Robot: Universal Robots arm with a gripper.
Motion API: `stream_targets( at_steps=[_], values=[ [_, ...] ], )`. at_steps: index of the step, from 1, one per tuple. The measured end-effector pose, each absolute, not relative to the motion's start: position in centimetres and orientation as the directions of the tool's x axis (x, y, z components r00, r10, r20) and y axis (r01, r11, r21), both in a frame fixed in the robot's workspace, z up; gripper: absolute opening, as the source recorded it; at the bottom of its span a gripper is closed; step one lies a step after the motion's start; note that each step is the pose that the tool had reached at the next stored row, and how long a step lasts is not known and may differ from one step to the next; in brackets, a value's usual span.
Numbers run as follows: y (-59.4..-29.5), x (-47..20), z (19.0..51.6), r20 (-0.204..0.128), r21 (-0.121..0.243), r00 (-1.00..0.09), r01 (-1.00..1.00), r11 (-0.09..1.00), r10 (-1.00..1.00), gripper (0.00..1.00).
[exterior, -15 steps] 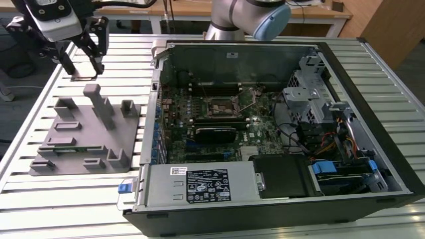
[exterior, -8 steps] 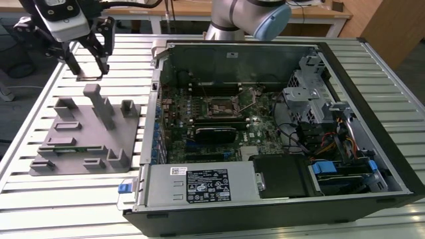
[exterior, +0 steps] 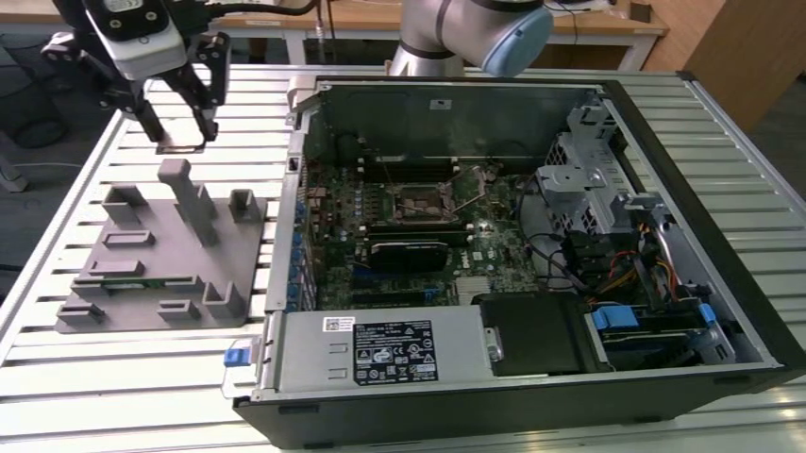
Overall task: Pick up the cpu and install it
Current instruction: 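Pick up the cpu and move it towards the insertion slot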
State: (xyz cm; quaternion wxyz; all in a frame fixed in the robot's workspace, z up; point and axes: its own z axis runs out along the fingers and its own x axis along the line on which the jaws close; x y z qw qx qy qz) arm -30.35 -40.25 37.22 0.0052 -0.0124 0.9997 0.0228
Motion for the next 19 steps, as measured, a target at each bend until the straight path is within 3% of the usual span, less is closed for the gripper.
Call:
stream_targets(
  at_steps=[19],
  values=[
    [-40.2,-27.8,37.2,-0.011,0.045,-1.0,-0.025,0.999,-0.024,0.53]
  ],
)
